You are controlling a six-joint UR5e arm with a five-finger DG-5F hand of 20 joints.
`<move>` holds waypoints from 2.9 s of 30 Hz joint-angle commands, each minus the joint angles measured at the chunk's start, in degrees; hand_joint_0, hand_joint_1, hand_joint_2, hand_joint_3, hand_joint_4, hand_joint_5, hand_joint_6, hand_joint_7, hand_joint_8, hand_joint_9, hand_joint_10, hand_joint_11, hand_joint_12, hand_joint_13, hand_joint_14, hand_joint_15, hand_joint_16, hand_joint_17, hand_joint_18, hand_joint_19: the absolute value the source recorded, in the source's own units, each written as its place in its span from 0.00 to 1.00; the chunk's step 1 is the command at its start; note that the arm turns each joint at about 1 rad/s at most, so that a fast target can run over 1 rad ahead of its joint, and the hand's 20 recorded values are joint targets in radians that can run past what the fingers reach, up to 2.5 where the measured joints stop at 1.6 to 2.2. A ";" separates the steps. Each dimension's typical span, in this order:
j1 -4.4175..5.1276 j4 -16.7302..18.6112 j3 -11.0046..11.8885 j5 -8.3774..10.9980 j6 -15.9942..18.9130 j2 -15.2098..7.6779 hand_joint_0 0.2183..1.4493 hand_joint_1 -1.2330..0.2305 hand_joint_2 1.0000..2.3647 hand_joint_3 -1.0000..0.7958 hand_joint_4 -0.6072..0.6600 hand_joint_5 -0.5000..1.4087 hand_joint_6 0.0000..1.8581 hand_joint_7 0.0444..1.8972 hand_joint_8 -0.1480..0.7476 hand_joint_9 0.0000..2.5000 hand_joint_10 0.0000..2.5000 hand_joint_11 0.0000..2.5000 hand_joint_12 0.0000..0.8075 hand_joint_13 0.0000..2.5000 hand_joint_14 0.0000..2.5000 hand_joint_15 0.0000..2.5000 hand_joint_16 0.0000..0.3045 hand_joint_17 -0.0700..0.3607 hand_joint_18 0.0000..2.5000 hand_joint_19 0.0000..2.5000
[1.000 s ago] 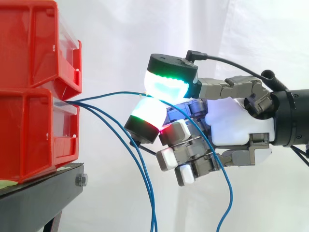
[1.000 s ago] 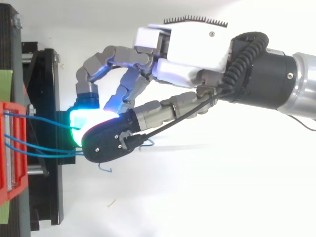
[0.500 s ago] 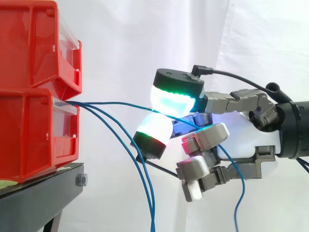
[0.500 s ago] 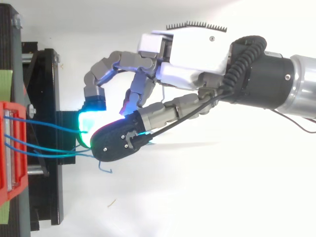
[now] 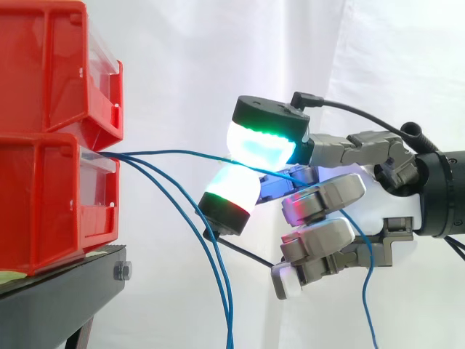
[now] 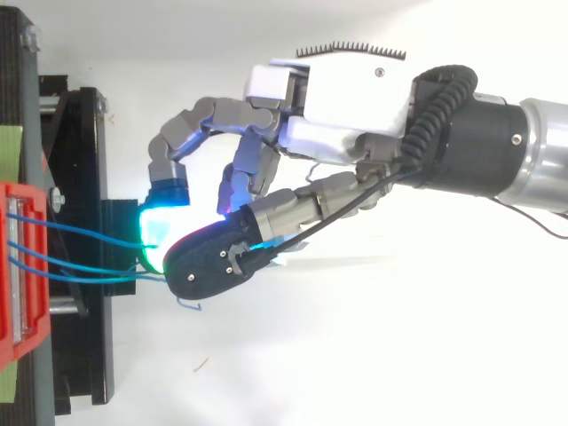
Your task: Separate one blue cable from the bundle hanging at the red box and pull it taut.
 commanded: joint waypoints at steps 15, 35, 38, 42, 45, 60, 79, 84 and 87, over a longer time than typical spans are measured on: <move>0.26 -8.47 -0.01 -0.81 -4.98 3.69 0.35 0.34 0.01 0.41 0.49 0.17 0.50 0.56 0.48 0.52 0.49 0.62 0.40 0.57 0.00 0.66 0.15 0.41 0.37 0.31; 0.26 -6.45 -0.01 -0.55 -4.28 3.69 0.35 0.34 0.01 0.42 0.48 0.17 0.50 0.56 0.49 0.51 0.53 0.60 0.41 0.57 0.00 0.66 0.15 0.41 0.36 0.31; 0.26 -6.45 -0.01 -0.90 -4.37 3.69 0.35 0.34 0.01 0.42 0.48 0.17 0.50 0.56 0.49 0.51 0.53 0.61 0.41 0.57 0.00 0.66 0.15 0.41 0.36 0.31; 0.26 -6.45 -0.01 -0.64 -4.46 3.69 0.35 0.34 0.01 0.42 0.48 0.17 0.50 0.56 0.49 0.50 0.53 0.60 0.41 0.57 0.00 0.66 0.15 0.41 0.36 0.31; 0.26 -6.36 -0.01 -0.55 -4.46 3.69 0.35 0.34 0.01 0.42 0.48 0.17 0.50 0.56 0.49 0.50 0.53 0.61 0.41 0.57 0.00 0.66 0.15 0.41 0.36 0.31; 0.26 -6.45 -0.01 -0.55 -4.46 3.69 0.35 0.34 0.01 0.42 0.48 0.18 0.50 0.57 0.49 0.50 0.53 0.61 0.41 0.57 0.00 0.66 0.15 0.41 0.36 0.31; 0.26 -6.54 -0.01 -0.55 -4.46 3.69 0.37 0.32 0.01 0.46 0.42 0.18 0.50 0.62 0.49 0.49 0.55 0.60 0.40 0.57 0.00 0.67 0.15 0.41 0.37 0.31; 0.26 -6.54 -0.01 -0.55 -4.46 3.69 0.37 0.33 0.01 0.44 0.43 0.17 0.51 0.58 0.48 0.47 0.56 0.60 0.41 0.57 0.00 0.66 0.15 0.41 0.37 0.31; 0.26 -6.54 -0.01 -0.55 -4.46 3.69 0.37 0.33 0.01 0.43 0.44 0.17 0.51 0.57 0.48 0.46 0.56 0.59 0.40 0.56 0.00 0.66 0.15 0.41 0.36 0.31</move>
